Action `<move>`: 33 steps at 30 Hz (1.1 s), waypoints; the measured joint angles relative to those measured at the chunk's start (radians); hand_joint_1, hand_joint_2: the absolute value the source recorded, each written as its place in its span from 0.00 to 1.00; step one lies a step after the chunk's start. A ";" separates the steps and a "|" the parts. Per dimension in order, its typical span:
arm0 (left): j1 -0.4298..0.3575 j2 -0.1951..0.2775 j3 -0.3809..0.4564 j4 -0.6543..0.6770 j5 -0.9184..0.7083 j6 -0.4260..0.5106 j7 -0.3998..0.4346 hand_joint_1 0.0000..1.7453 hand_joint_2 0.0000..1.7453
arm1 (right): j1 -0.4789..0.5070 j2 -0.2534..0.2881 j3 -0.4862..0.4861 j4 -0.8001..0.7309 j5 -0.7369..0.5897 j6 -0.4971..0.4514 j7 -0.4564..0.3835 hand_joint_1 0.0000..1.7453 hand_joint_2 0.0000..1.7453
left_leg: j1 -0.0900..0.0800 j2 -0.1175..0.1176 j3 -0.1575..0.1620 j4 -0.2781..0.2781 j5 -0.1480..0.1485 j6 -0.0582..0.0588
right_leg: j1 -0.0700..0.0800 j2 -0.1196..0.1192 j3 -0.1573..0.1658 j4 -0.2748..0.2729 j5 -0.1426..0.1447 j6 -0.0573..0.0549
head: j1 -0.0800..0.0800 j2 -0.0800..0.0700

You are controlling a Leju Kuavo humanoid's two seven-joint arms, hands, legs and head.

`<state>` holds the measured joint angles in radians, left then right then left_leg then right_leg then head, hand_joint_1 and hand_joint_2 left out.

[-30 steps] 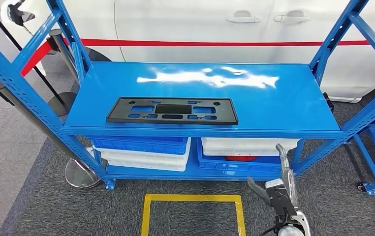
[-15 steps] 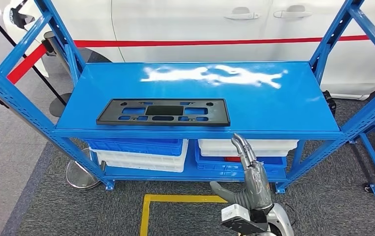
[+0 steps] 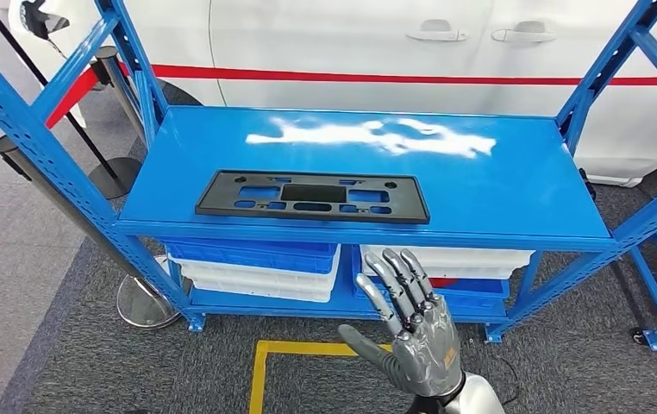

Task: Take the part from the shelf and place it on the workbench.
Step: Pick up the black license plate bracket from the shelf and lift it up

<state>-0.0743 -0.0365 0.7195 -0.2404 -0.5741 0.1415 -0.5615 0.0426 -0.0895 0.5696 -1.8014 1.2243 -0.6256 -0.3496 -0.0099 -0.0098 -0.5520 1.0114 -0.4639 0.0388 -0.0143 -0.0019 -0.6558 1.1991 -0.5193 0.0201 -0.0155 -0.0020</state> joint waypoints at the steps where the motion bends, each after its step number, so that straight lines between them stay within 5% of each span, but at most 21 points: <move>1: -0.003 -0.002 -0.001 0.001 -0.005 -0.003 0.002 0.00 0.00 | -0.015 0.004 0.010 0.010 0.026 -0.008 0.008 0.00 1.00 | -0.002 -0.001 0.000 0.002 -0.001 0.000 | 0.004 0.001 0.033 -0.068 0.028 -0.010 | 0.000 0.000; 3: -0.009 -0.005 -0.004 0.003 -0.013 -0.009 0.005 0.00 0.00 | -0.046 0.013 0.029 0.041 0.067 -0.021 0.028 0.00 1.00 | -0.003 -0.002 -0.004 0.005 -0.003 -0.005 | 0.013 0.000 0.071 -0.156 0.056 -0.021 | -0.001 0.000; 7: -0.018 -0.005 -0.005 0.005 -0.022 -0.019 0.010 0.00 0.00 | -0.108 0.035 0.065 0.129 0.116 -0.039 0.076 0.00 1.00 | -0.002 0.000 -0.009 0.013 -0.010 -0.024 | 0.009 -0.003 0.079 -0.185 0.065 -0.031 | -0.002 0.000; 9: -0.020 -0.004 -0.006 0.005 -0.025 -0.026 0.013 0.00 0.00 | -0.140 0.048 0.085 0.181 0.132 -0.045 0.101 0.00 1.00 | 0.003 0.001 -0.040 0.083 -0.053 -0.037 | 0.001 -0.007 0.084 -0.195 0.070 -0.036 | -0.005 0.000; 12: -0.021 -0.005 -0.006 0.005 -0.027 -0.033 0.015 0.00 0.00 | -0.177 0.062 0.121 0.272 0.146 -0.050 0.137 0.00 1.00 | 0.021 0.002 -0.129 0.259 -0.124 -0.058 | -0.002 -0.010 0.083 -0.195 0.070 -0.038 | -0.007 0.000; 14: -0.021 -0.005 -0.006 0.006 -0.029 -0.037 0.017 0.00 0.00 | -0.196 0.070 0.150 0.337 0.147 -0.051 0.160 0.00 1.00 | 0.033 0.003 -0.126 0.243 -0.089 -0.071 | -0.009 -0.011 0.083 -0.192 0.068 -0.032 | -0.007 0.000; 16: -0.023 -0.005 -0.007 0.006 -0.031 -0.041 0.018 0.00 0.00 | -0.216 0.079 0.181 0.400 0.145 -0.050 0.182 0.00 1.00 | 0.041 0.005 -0.065 0.110 -0.020 -0.083 | -0.017 -0.010 0.084 -0.184 0.062 -0.019 | -0.007 0.000; 18: -0.026 -0.006 -0.007 0.006 -0.034 -0.046 0.020 0.00 0.00 | -0.236 0.087 0.209 0.459 0.141 -0.049 0.201 0.00 1.00 | 0.039 0.001 -0.025 0.022 0.007 -0.078 | -0.018 -0.009 0.081 -0.176 0.057 -0.003 | -0.010 0.000; 23: -0.031 -0.006 -0.008 0.007 -0.039 -0.062 0.026 0.00 0.00 | -0.274 0.097 0.262 0.599 0.137 -0.039 0.244 0.00 1.00 | 0.033 -0.004 -0.025 0.006 0.012 -0.032 | -0.020 -0.007 0.070 -0.157 0.041 0.025 | -0.011 0.000; 26: -0.035 -0.006 -0.008 0.007 -0.028 -0.106 0.028 0.00 0.00 | -0.299 0.101 0.285 0.670 0.144 -0.037 0.265 0.00 1.00 | 0.027 -0.003 -0.026 0.002 0.008 -0.011 | -0.016 -0.005 -0.020 0.022 -0.041 0.023 | -0.010 0.000; 28: -0.034 -0.006 -0.007 0.007 -0.018 -0.132 0.029 0.00 0.00 | -0.309 0.106 0.294 0.705 0.143 -0.038 0.274 0.00 1.00 | 0.019 -0.004 -0.022 0.003 0.004 -0.005 | -0.010 -0.003 -0.072 0.111 -0.054 0.017 | -0.010 0.000; 29: -0.034 -0.007 -0.007 0.007 -0.016 -0.138 0.030 0.00 0.00 | -0.315 0.110 0.295 0.718 0.139 -0.038 0.277 0.00 1.00 | 0.014 -0.004 -0.017 0.003 0.001 -0.003 | -0.006 -0.003 -0.070 0.100 -0.032 0.011 | -0.010 0.000; 31: -0.033 -0.009 -0.006 0.008 -0.015 -0.142 0.032 0.00 0.00 | -0.330 0.117 0.297 0.734 0.128 -0.039 0.279 0.00 1.00 | 0.008 -0.006 -0.005 0.003 -0.006 -0.002 | 0.006 -0.001 -0.018 -0.023 0.043 -0.010 | -0.010 0.000; 33: -0.034 -0.013 -0.006 0.010 -0.016 -0.142 0.035 0.00 0.00 | -0.349 0.123 0.298 0.740 0.112 -0.040 0.282 0.00 1.00 | 0.002 -0.008 0.002 0.003 -0.013 -0.007 | 0.016 0.000 0.037 -0.139 0.080 -0.029 | -0.014 0.000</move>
<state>-0.1086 -0.0493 0.7130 -0.2304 -0.5897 -0.0007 -0.5260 -0.3067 0.0333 0.8673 -1.0613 1.3366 -0.6661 -0.0677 -0.0077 -0.0177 -0.5497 1.0147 -0.4769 0.0321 0.0017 -0.0019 -0.6192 1.0602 -0.4395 -0.0093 -0.0296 -0.0019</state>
